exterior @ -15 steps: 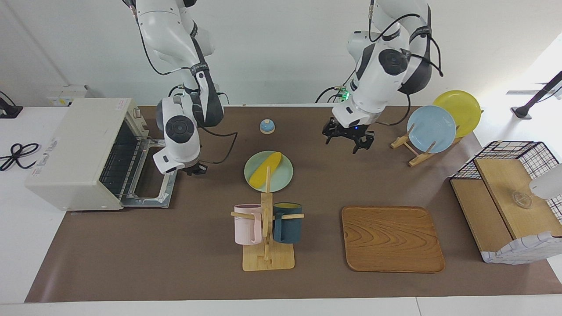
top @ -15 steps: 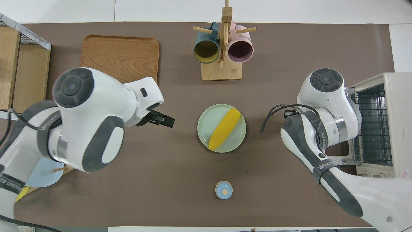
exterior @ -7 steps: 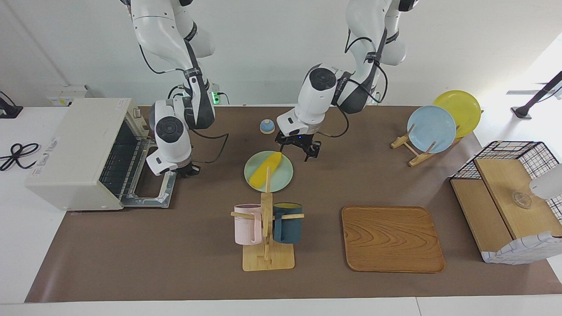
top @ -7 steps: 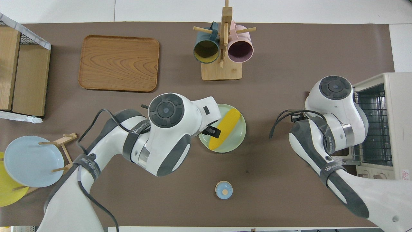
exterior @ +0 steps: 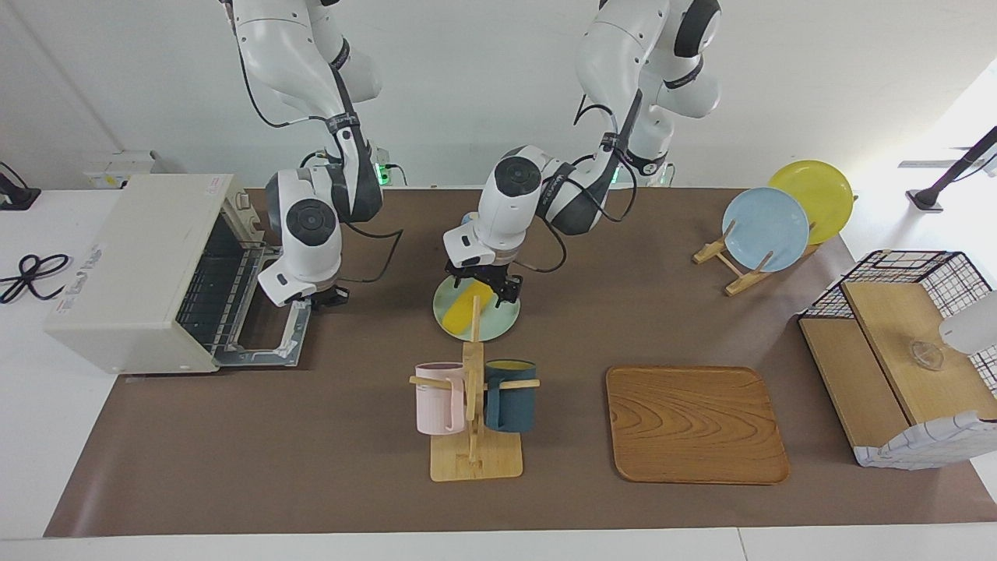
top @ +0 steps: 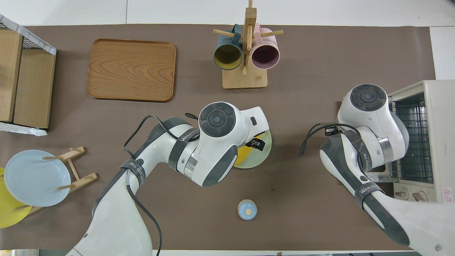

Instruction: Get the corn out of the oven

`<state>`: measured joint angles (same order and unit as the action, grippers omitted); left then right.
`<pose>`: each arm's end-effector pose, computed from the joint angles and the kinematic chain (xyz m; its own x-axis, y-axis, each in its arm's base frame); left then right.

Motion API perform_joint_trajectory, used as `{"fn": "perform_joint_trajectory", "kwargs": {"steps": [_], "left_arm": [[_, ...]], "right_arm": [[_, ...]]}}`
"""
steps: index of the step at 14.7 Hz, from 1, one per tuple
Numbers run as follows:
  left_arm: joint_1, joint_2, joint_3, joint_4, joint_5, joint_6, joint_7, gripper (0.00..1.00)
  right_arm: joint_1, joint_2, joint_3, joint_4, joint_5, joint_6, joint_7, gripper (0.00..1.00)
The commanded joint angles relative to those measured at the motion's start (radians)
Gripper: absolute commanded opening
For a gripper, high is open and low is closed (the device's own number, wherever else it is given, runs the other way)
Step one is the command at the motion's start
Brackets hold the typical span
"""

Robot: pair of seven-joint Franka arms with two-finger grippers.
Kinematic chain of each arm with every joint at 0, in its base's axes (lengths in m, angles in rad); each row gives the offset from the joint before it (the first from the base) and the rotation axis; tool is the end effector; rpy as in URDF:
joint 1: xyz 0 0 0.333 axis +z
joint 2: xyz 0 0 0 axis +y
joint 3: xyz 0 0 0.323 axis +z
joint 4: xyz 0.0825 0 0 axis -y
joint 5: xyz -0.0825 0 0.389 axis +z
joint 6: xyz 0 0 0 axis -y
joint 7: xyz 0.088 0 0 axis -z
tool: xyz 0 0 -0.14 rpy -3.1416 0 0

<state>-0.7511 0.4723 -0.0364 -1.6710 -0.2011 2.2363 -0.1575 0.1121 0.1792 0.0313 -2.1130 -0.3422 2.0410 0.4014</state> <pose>0.4831 -0.4975 0.3118 0.8750 -0.4815 0.0507 -0.4816 -0.8545 0.1945 0.5376 0.0488 0.2873 0.9848 -0.0879 -0.1497 -0.0338 -0.9428 0.3316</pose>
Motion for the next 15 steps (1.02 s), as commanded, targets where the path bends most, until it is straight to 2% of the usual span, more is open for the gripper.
{"fn": "perform_joint_trajectory", "kwargs": {"steps": [1,11,12,15], "left_arm": [[-0.030,0.015,0.018,0.011,0.006,-0.004,0.006,1.00],[-0.083,0.012,0.016,-0.062,0.031,0.036,0.004,0.99],[-0.082,0.012,0.016,-0.062,0.029,0.034,0.001,0.88],[-0.068,0.012,0.016,-0.049,0.020,0.014,-0.034,0.26]], "right_arm": [[-0.026,-0.055,-0.008,0.043,-0.067,-0.120,-0.074,0.00],[-0.186,-0.184,-0.008,0.054,-0.052,-0.245,-0.308,0.00],[-0.187,-0.197,-0.008,0.054,-0.049,-0.248,-0.317,0.00],[-0.186,-0.219,-0.008,0.056,-0.049,-0.275,-0.322,0.00]]}}
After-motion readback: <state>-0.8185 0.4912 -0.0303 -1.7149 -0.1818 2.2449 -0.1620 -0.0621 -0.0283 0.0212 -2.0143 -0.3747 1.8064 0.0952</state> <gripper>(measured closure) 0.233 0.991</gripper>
